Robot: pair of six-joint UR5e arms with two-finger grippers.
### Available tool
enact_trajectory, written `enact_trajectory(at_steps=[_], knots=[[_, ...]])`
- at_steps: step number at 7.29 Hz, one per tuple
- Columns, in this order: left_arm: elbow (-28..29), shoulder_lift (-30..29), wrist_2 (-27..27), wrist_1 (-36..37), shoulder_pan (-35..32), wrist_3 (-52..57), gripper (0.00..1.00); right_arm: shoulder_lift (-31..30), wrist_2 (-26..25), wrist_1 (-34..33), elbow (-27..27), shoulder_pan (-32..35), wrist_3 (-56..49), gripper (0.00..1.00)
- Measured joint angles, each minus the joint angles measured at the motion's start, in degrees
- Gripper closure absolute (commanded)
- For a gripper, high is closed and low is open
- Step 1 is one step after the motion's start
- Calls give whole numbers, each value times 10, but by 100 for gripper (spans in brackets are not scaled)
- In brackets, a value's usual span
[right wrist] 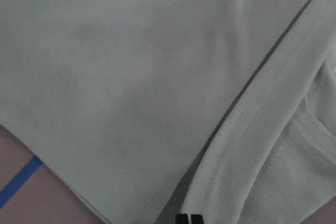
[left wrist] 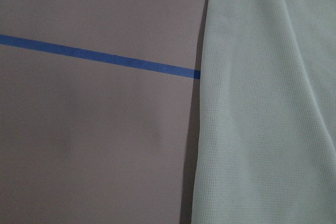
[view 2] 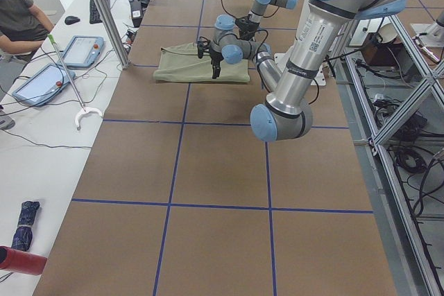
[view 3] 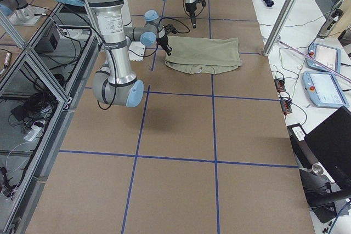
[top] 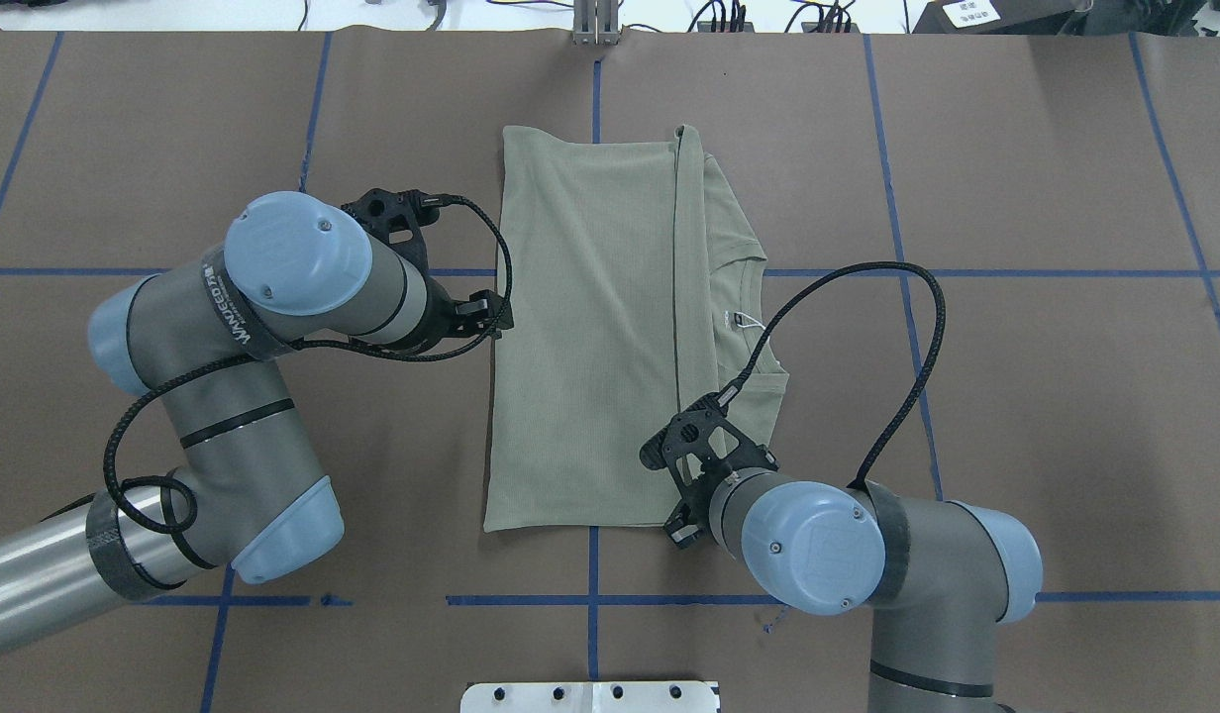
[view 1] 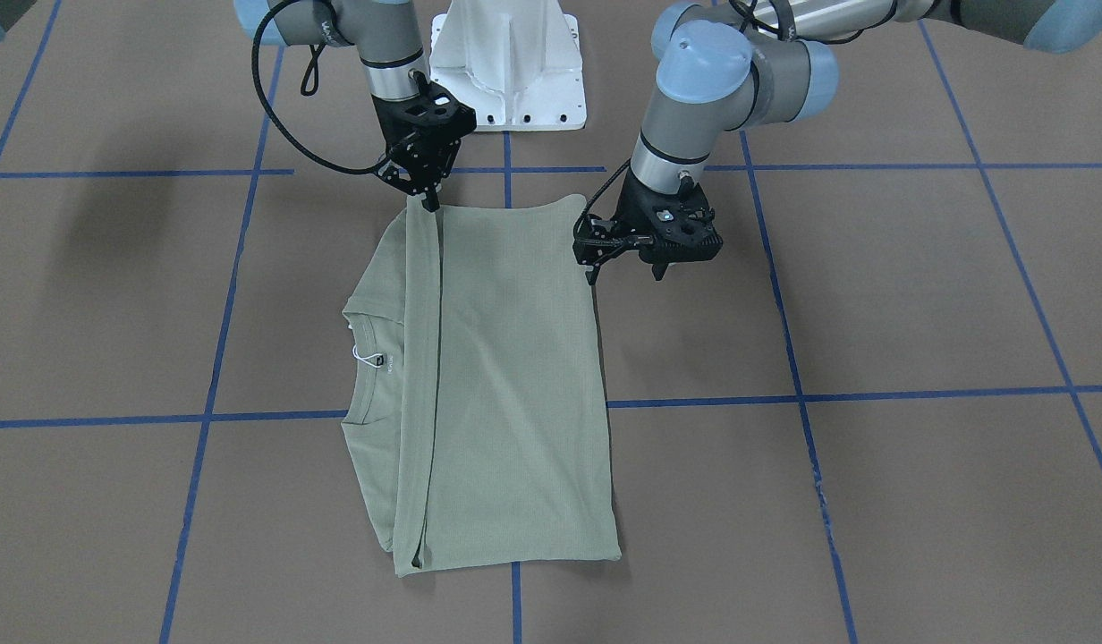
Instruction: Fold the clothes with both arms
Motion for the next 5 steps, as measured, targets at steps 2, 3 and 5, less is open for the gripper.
enact_trajectory(at_steps=[2,3,5], knots=[[-1,-1,0,0,0,-1,0,-44,32,0,18,9,52,100],[-1,-1,0,0,0,-2,0,-88,67,1,47,14,98,100],[-1,-2,0,0,1,-2,0,-176,145,3,106,23,219,91]])
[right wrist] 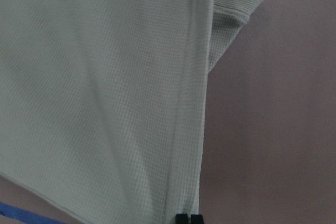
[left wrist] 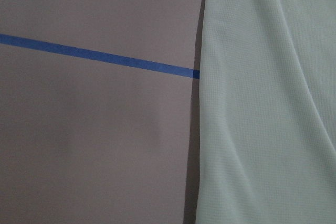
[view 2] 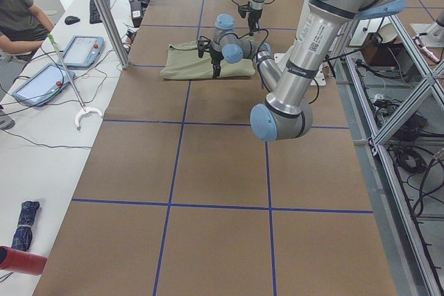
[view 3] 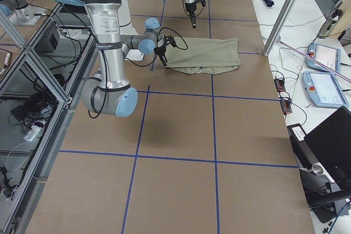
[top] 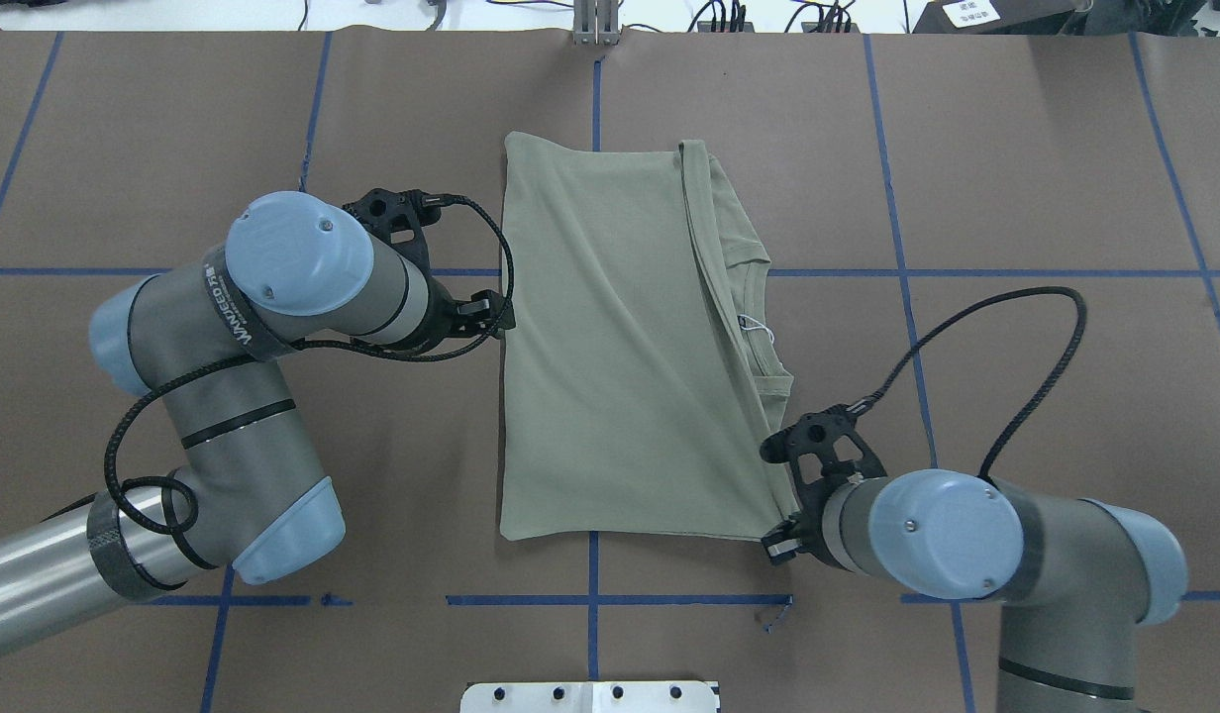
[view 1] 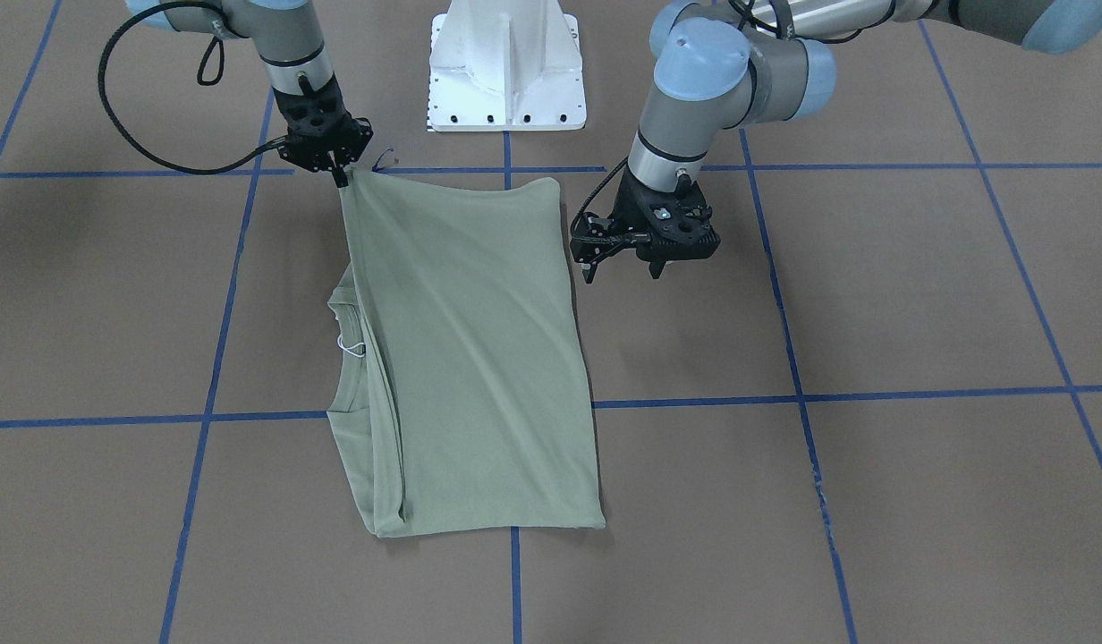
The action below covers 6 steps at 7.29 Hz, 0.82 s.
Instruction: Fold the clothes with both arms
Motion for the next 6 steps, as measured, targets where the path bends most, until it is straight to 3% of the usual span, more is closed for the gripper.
enact_trajectory(at_steps=[1,4,6], knots=[[0,-1,0,0,1,0,0,-13,17,0,8,0,61,1],[0,-7,0,0,1,1,0,19,32,3,2,28,121,0],[-4,-8,0,-1,7,-3,0,40,81,5,1,90,105,0]])
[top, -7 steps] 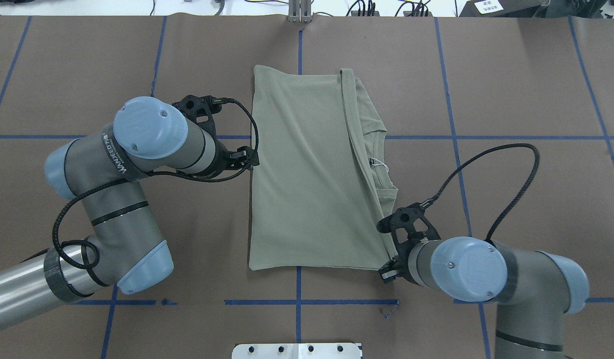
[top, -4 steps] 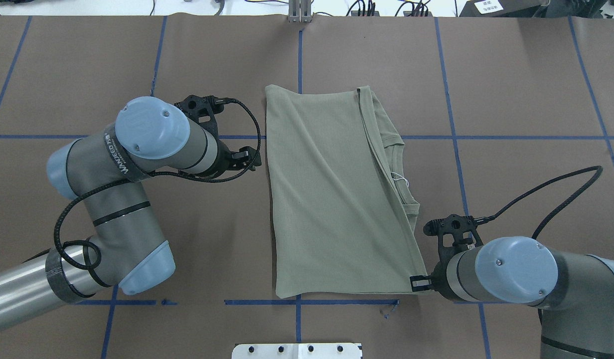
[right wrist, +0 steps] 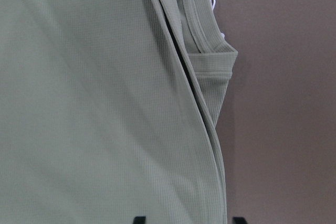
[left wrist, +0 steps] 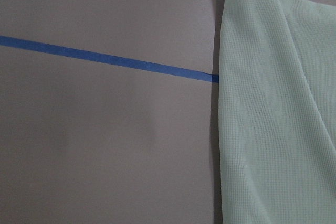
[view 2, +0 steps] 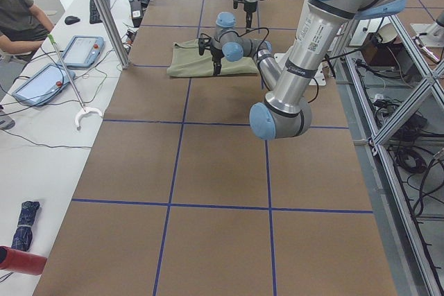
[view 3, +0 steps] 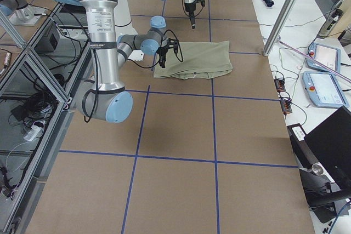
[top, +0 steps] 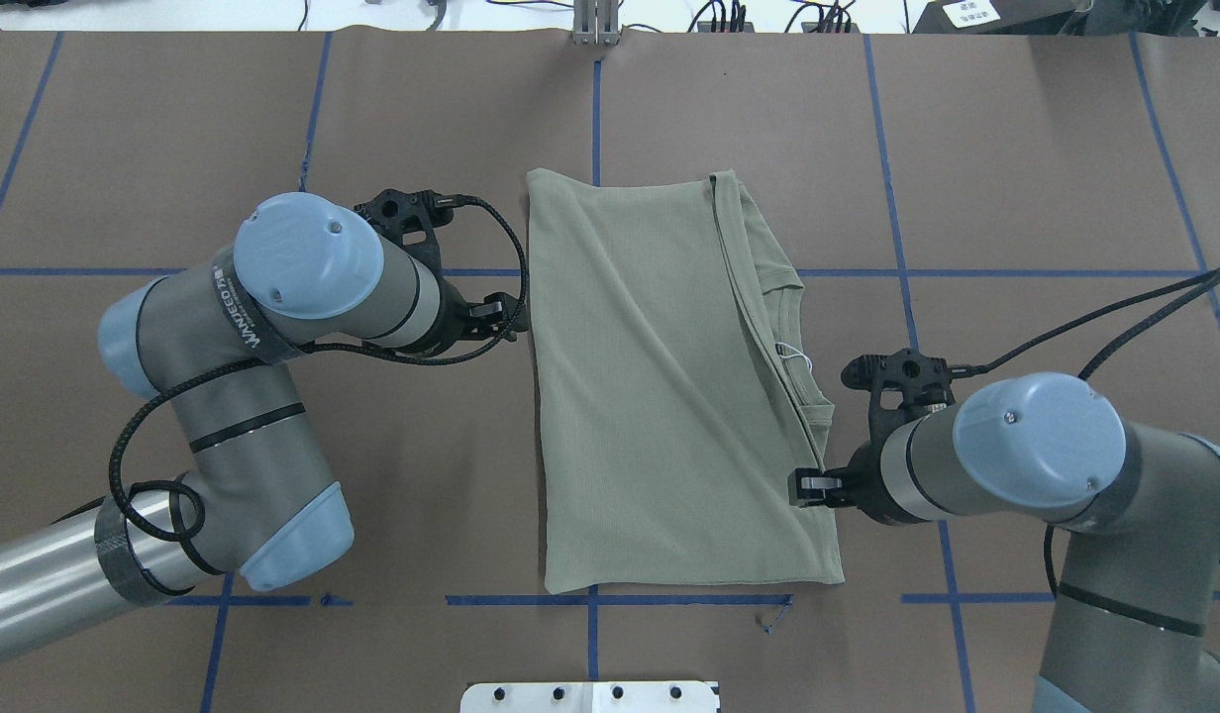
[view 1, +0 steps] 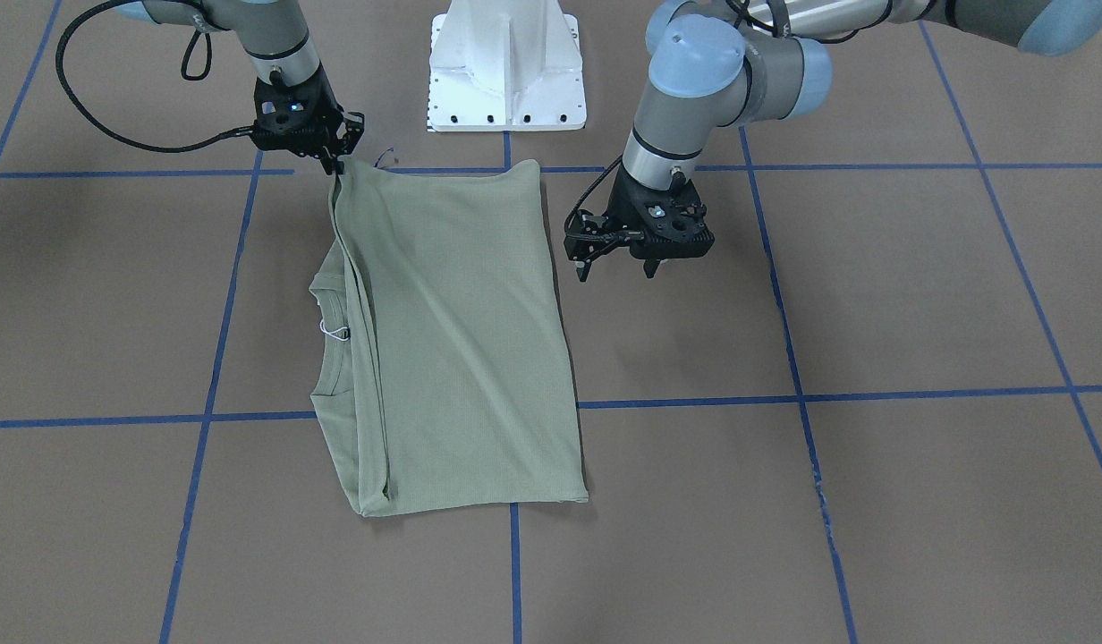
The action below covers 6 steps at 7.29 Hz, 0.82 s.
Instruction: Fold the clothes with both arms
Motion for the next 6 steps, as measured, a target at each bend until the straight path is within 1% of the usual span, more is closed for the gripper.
enact_trajectory(at_steps=[1,2,4,6], knots=[[-3,-1,0,0,6,-7,0,16,17,-1,-6,26,-12,0],[-7,-3,0,0,9,-12,0,50,23,-4,-29,43,-21,0],[-28,-3,-1,1,10,-13,0,131,15,-7,-120,67,-84,0],[-48,-3,3,2,10,-15,0,177,-3,-7,-201,85,-175,0]])
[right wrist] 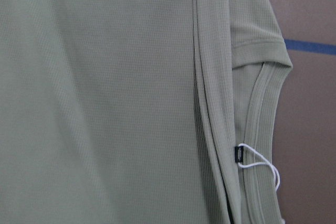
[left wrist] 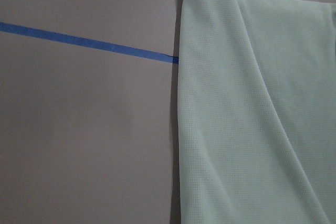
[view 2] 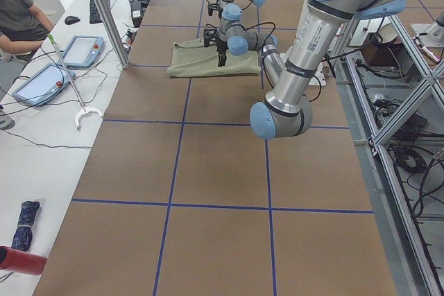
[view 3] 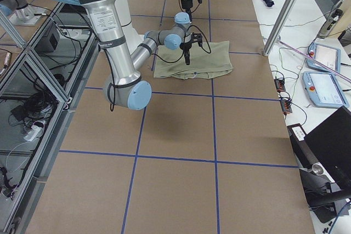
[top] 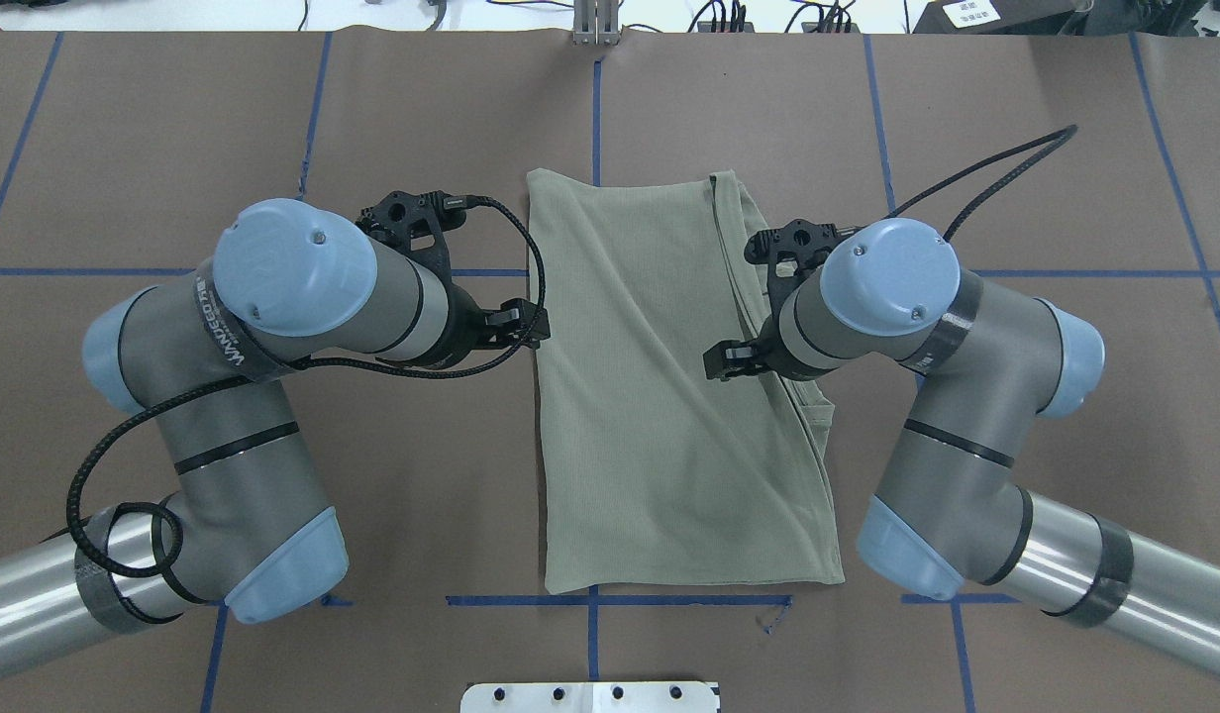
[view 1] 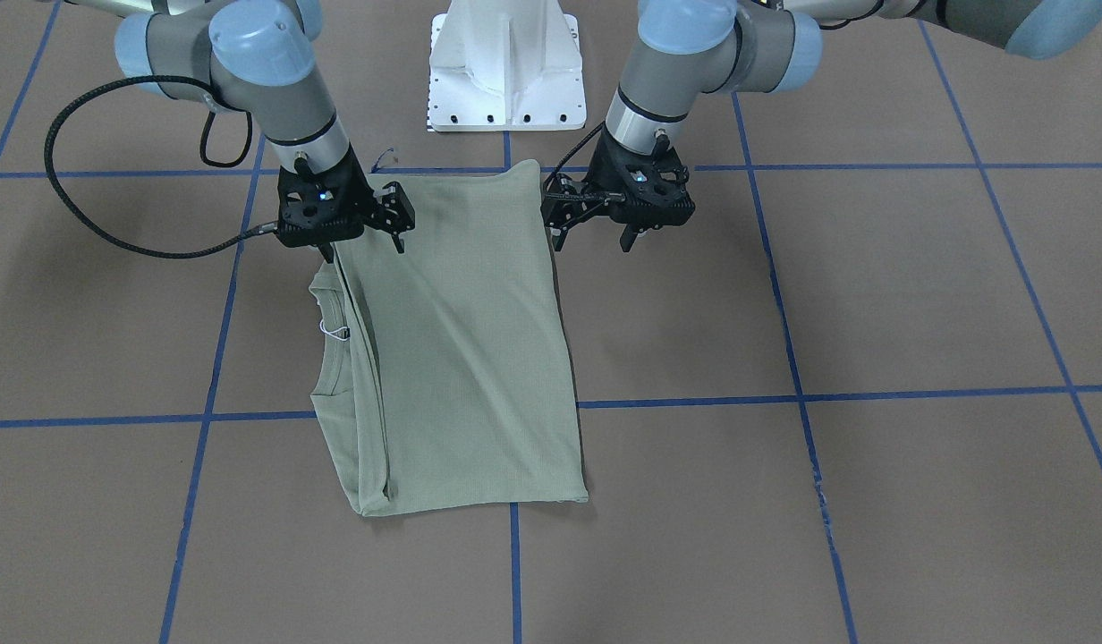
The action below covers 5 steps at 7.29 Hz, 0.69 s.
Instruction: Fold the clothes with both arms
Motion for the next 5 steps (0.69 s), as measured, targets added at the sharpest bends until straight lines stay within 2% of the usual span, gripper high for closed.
enact_trajectory(at_steps=[3,5], knots=[[-13,-1,5,1,1,-4,0,50,-11,-1,-99,29,-95,0],[-13,-2,5,0,1,-4,0,64,-9,-2,-140,44,-139,0]])
